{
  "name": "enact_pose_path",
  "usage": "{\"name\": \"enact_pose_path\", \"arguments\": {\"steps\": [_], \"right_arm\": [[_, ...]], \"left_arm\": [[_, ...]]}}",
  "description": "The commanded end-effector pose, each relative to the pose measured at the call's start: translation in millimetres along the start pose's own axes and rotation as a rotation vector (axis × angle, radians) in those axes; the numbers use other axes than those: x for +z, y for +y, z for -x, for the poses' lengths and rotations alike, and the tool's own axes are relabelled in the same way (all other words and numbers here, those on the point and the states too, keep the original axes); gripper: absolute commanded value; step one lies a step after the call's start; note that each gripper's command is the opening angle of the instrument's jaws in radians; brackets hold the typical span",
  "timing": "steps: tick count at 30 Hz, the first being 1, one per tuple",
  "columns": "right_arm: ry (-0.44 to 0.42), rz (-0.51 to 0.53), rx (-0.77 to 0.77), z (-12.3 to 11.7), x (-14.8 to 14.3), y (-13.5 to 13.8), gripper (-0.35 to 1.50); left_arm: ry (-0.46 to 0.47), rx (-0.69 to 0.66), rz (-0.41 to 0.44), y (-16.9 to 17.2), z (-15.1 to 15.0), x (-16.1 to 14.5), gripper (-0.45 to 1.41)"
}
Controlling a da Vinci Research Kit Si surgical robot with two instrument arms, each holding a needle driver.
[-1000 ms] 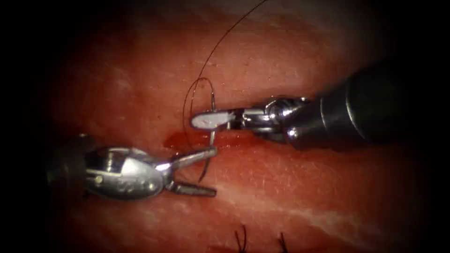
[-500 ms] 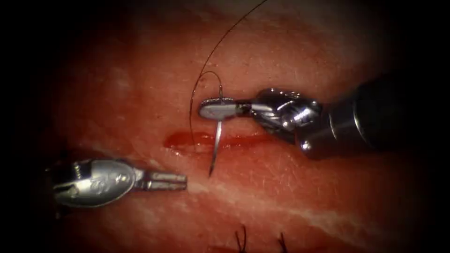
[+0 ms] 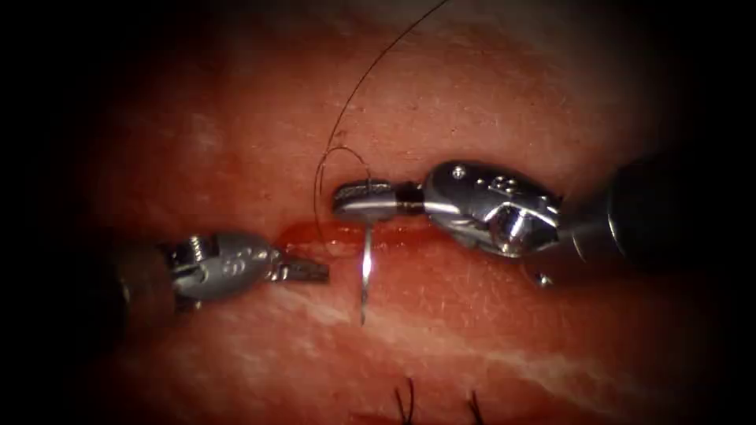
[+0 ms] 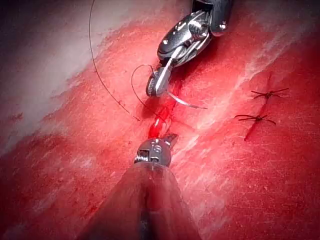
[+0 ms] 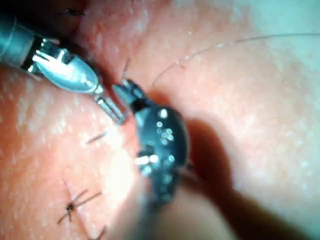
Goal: Wound Closure
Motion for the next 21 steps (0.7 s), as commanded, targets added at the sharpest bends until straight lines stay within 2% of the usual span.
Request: {"name": "enact_pose_path", "arguments": {"steps": [1,14,18,21], "right_arm": [[-0.002,-0.001,-0.009,1.2,0.5,-0.3,-0.35],[-0.004,0.008,-0.153,2.7,1.5,0.5,-0.35],[-0.004,0.009,-0.189,2.8,1.5,0.7,-0.35],[-0.002,0.01,-0.212,2.8,1.6,0.9,-0.35]], "left_arm": [[0.002,-0.007,0.002,-0.2,0.6,1.3,-0.45],[-0.014,-0.047,-0.01,-5.0,2.0,3.5,-0.45],[-0.097,-0.076,-0.003,-5.9,3.3,4.6,-0.45],[-0.146,-0.091,0.043,-5.9,3.5,5.0,-0.45]]}}
